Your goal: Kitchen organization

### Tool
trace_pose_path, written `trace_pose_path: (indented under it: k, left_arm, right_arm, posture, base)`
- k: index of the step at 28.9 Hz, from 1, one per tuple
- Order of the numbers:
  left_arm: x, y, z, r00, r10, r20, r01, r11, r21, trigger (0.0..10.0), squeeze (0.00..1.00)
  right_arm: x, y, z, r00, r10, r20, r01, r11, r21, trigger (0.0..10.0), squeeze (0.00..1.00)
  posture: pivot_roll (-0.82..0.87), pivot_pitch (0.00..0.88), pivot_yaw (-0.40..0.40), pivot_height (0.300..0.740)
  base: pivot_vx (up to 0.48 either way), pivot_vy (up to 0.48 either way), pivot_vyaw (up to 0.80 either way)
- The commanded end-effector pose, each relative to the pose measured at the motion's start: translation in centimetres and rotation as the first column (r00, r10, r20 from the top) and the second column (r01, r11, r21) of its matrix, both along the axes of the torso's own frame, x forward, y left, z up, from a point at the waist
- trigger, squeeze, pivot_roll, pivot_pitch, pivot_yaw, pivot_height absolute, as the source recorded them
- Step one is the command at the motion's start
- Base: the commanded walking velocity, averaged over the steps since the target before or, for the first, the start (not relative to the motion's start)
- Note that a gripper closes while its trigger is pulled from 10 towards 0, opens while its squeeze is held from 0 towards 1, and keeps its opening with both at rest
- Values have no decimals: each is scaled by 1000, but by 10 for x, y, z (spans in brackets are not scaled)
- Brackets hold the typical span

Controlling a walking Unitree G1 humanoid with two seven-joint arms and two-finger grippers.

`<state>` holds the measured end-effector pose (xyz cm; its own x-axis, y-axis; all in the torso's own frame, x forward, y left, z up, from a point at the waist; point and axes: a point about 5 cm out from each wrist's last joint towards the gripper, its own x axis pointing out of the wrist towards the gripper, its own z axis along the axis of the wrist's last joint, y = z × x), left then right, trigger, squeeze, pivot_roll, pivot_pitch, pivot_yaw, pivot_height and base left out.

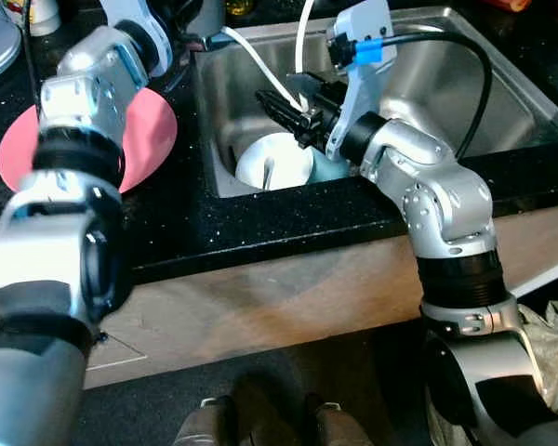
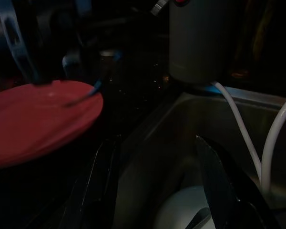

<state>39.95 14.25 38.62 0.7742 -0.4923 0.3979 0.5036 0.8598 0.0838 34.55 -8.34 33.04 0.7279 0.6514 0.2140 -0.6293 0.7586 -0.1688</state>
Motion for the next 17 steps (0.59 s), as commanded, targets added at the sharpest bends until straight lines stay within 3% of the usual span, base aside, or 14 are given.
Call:
trace_pose_path:
  k: [1, 3, 8, 9, 13, 17]
  left_arm:
    - [-3, -7, -4, 1000, -28, 9, 27, 997, 67, 0, 0]
    - [-4, -13, -10, 999, -45, 9, 44, 993, 111, 0, 0]
    - [-10, -25, -12, 995, -100, 28, 96, 986, 135, 0, 0]
    - [-12, -29, -19, 994, -104, 23, 97, 976, 196, 0, 0]
    - [-12, -30, -28, 996, -93, 15, 85, 962, 261, 0, 0]
    - [-13, -34, -45, 991, -122, -48, 131, 933, 335, 0, 0]
  right_arm:
    - [-3, -2, -1, 1000, -10, 27, 10, 1000, -1, 10000, 0]
    - [-4, -2, -3, 1000, -8, 25, 8, 1000, -10, 10000, 0]
    - [-6, -3, -6, 1000, -8, 22, 9, 999, -31, 10000, 0]
    - [-6, -4, -7, 1000, -8, 21, 9, 999, -45, 10000, 0]
    - [-6, -4, -9, 1000, -6, 16, 8, 997, -71, 10000, 0]
    - [-6, -7, -16, 1000, -14, -5, 13, 992, -123, 10000, 0]
  posture:
    - [42, 227, 42, 740]
    - [41, 226, 44, 740]
    - [40, 222, 48, 740]
    - [40, 222, 48, 740]
    - [35, 218, 51, 740]
    - [35, 215, 51, 740]
  base:
    - [0, 0, 0]
    - [0, 0, 0]
    - [0, 0, 0]
    - [0, 0, 0]
    - [0, 0, 0]
    - [0, 0, 0]
